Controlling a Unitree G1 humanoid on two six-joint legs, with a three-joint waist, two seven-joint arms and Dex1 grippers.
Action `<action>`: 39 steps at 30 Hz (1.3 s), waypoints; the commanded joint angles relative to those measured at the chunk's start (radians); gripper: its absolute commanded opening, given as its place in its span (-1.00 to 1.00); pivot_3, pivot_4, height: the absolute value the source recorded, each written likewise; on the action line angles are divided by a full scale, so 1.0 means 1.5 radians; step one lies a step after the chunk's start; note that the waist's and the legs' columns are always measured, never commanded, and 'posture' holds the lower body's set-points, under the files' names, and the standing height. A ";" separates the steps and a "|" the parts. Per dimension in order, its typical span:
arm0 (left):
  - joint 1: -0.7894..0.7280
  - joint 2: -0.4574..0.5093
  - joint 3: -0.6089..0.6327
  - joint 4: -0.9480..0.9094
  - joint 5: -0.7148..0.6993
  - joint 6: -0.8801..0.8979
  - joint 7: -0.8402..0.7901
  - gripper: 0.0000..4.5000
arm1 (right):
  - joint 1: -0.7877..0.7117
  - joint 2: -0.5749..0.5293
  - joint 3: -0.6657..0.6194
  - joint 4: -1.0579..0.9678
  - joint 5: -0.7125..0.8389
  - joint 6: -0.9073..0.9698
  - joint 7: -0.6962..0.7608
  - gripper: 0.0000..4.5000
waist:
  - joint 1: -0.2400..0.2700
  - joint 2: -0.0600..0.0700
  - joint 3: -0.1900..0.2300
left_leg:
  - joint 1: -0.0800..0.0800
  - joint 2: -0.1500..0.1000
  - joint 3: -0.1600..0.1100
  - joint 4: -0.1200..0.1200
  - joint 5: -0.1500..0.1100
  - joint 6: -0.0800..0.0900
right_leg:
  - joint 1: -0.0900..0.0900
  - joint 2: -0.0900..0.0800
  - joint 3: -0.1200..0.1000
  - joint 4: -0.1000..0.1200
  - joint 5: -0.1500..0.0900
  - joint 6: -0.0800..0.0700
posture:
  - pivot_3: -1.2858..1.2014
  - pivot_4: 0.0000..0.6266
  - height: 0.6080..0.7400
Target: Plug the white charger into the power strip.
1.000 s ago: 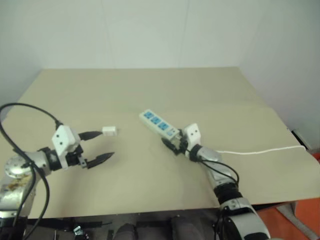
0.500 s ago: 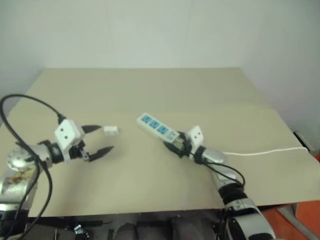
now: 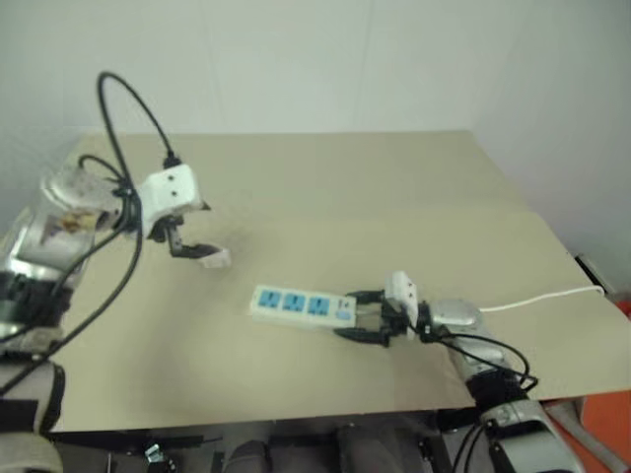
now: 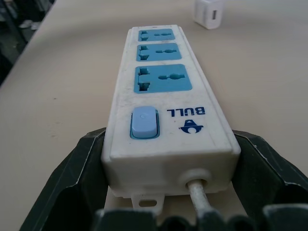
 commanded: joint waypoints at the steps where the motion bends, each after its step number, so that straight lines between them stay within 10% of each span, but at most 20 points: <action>1: -0.121 -0.018 -0.085 0.105 0.087 -0.077 -0.117 1.00 | -0.025 0.015 0.024 -0.023 -0.012 -0.009 0.006 0.52 | 0.002 0.000 0.000 | 0.000 0.000 0.000 0.000 0.000 0.000 | 0.000 0.000 0.000 0.000 0.000 0.000 | 0.03 -0.52 1.00; 6: -0.247 -0.065 -0.232 0.267 0.120 -0.155 -0.130 1.00 | -0.015 0.034 0.039 -0.024 -0.048 -0.039 -0.037 0.52 | 0.004 0.000 0.001 | -0.002 0.000 -0.001 0.001 0.000 0.000 | -0.001 0.000 0.000 0.000 0.000 0.000 | 0.03 -0.52 1.00; 18: -0.332 -0.235 -0.244 0.569 0.263 -0.248 -0.080 1.00 | 0.041 0.029 0.058 -0.108 -0.034 0.021 -0.045 0.52 | 0.004 -0.001 0.001 | -0.003 0.000 -0.001 0.001 0.000 0.000 | -0.002 0.000 0.000 0.000 0.000 0.000 | 0.03 -0.52 1.00; 39: -0.324 -0.329 -0.216 0.669 0.375 -0.222 0.069 1.00 | 0.078 0.033 0.065 -0.160 -0.045 0.051 -0.104 0.52 | 0.004 -0.001 0.001 | -0.003 -0.001 -0.001 0.001 0.000 0.000 | -0.001 0.000 0.000 0.001 0.000 0.000 | 0.03 -0.52 1.00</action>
